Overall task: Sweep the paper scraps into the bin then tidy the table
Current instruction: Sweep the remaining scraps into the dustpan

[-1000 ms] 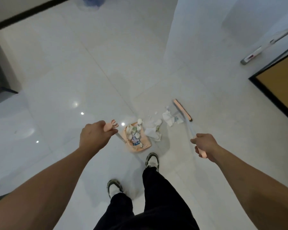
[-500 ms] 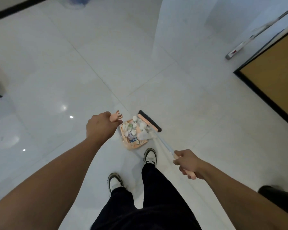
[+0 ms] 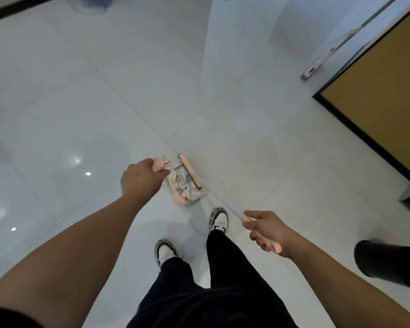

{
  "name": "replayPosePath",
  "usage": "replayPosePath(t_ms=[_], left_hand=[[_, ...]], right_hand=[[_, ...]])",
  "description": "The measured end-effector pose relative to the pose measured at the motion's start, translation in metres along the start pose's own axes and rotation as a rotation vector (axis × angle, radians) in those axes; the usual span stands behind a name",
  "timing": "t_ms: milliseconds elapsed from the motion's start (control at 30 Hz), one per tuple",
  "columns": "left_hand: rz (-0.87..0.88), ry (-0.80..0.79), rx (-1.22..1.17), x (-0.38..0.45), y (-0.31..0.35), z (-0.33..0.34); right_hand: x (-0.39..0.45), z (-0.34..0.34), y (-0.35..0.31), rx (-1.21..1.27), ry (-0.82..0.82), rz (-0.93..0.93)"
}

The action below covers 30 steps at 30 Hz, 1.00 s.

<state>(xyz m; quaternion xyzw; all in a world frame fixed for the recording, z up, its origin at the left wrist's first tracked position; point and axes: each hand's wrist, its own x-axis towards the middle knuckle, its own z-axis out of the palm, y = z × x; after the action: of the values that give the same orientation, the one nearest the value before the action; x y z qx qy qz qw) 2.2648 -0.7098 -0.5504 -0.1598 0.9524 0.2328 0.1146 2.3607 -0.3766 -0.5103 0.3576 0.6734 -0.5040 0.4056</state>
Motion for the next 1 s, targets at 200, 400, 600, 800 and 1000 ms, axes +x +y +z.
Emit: replayPosePath(t_ms=[200, 400, 600, 800, 1000], left_hand=[[-0.027, 0.031, 0.006, -0.028, -0.020, -0.004], [-0.149, 0.076, 0.048, -0.056, -0.028, -0.007], [-0.247, 0.103, 0.102, -0.065, -0.025, 0.007], [-0.252, 0.113, 0.121, -0.059, -0.008, 0.007], [-0.319, 0.174, 0.078, -0.078, -0.014, -0.001]], right_hand=[[0.016, -0.016, -0.016, 0.010, 0.130, -0.057], [0.044, -0.025, -0.033, 0.000, 0.153, -0.052], [0.042, -0.016, -0.022, 0.082, -0.049, 0.041], [0.031, -0.036, -0.056, 0.237, -0.232, 0.090], [0.033, -0.026, -0.099, -0.103, -0.163, -0.082]])
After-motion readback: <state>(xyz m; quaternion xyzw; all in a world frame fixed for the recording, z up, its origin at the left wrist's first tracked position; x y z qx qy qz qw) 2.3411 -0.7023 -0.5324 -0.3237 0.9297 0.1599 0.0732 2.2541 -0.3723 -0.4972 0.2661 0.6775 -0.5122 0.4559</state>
